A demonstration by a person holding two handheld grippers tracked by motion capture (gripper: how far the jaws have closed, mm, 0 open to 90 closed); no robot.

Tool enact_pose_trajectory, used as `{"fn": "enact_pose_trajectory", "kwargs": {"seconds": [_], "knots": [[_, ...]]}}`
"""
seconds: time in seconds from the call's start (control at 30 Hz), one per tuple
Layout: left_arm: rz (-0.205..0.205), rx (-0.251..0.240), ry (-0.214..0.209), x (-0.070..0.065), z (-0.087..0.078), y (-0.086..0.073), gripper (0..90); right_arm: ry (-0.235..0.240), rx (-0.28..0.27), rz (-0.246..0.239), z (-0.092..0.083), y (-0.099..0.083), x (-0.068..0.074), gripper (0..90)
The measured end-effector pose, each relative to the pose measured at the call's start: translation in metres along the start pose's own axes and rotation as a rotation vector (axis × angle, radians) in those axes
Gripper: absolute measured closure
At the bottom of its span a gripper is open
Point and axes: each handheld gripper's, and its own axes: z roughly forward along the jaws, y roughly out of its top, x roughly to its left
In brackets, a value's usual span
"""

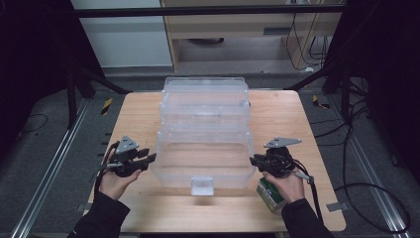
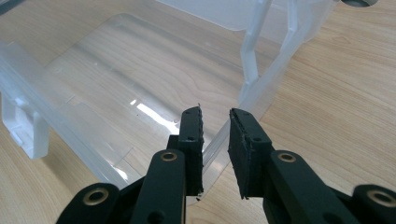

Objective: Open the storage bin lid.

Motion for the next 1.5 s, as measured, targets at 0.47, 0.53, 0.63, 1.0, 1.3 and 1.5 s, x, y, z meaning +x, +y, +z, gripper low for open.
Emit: {"fn": "enact_pose_trajectory", "kwargs": {"seconds": [0.47, 0.53, 0.63, 1.0, 1.3, 1.5], "knots": [[0.022, 0.006, -0.012, -0.002, 0.003, -0.003, 64.2, -0.024, 0.009, -0.005, 0.002, 0.001, 0.002, 68.5], [0.021, -0.022, -0.009, -0.001, -0.001, -0.002, 61.7, -0.030, 0.002, -0.015, 0.001, 0.001, 0.003, 66.5], [0.029, -0.054, -0.009, 0.002, -0.009, 0.000, 59.0, -0.027, -0.028, -0.007, -0.007, 0.004, 0.003, 62.5], [0.005, -0.088, 0.059, 0.023, -0.020, -0.003, 48.9, -0.053, 0.009, 0.002, -0.031, 0.009, 0.000, 42.8], [-0.052, -0.069, 0.081, 0.038, -0.018, -0.011, 42.7, -0.085, 0.109, 0.005, -0.049, 0.002, -0.010, 30.3], [-0.043, -0.047, 0.115, 0.039, -0.016, -0.013, 36.5, -0.083, 0.162, 0.019, -0.057, 0.000, -0.013, 25.1]]}}
